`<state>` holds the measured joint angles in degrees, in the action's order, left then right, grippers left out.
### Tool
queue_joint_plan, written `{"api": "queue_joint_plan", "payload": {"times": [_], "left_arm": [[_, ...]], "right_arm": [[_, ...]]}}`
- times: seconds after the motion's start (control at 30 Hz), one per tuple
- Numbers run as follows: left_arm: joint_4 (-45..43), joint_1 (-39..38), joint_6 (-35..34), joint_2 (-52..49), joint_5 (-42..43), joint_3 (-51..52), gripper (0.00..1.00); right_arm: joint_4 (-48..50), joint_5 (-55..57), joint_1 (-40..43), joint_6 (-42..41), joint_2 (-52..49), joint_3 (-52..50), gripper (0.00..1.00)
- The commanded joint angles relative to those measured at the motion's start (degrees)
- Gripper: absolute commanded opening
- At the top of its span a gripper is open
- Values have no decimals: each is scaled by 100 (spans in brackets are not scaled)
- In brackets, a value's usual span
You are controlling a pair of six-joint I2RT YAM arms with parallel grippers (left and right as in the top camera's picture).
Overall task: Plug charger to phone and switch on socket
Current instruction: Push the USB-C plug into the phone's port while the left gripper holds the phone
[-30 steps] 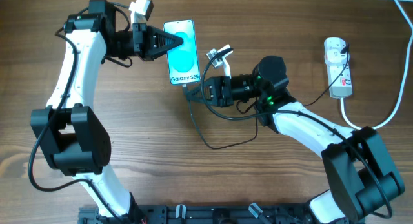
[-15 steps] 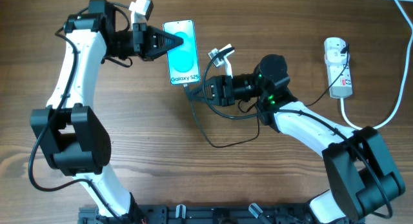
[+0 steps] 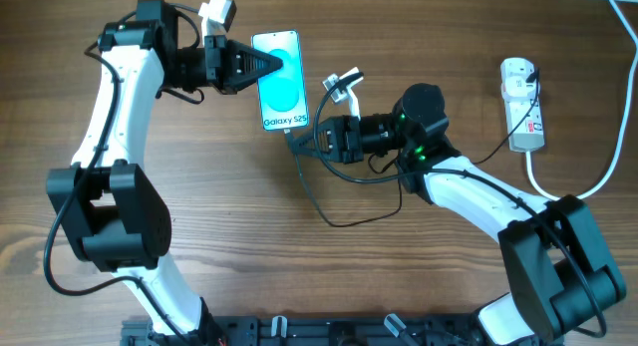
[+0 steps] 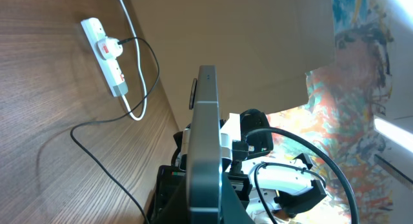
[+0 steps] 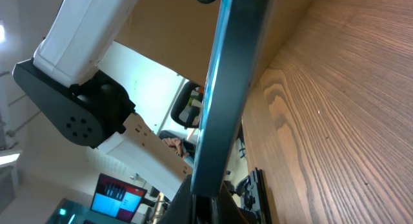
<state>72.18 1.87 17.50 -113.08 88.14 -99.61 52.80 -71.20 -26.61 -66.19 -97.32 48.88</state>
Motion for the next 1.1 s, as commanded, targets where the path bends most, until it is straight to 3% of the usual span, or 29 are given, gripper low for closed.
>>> {"api": "queue_joint_plan", "payload": {"times": [0.0,1.07], "left_arm": [[63,-17,4,-42,188,-79,4],[173,-214,9,-39,177,-79,4]], "right_arm": [[15,680,107,-118,-74,11,4],[262,1410,127,-214,-74,22,4]]}}
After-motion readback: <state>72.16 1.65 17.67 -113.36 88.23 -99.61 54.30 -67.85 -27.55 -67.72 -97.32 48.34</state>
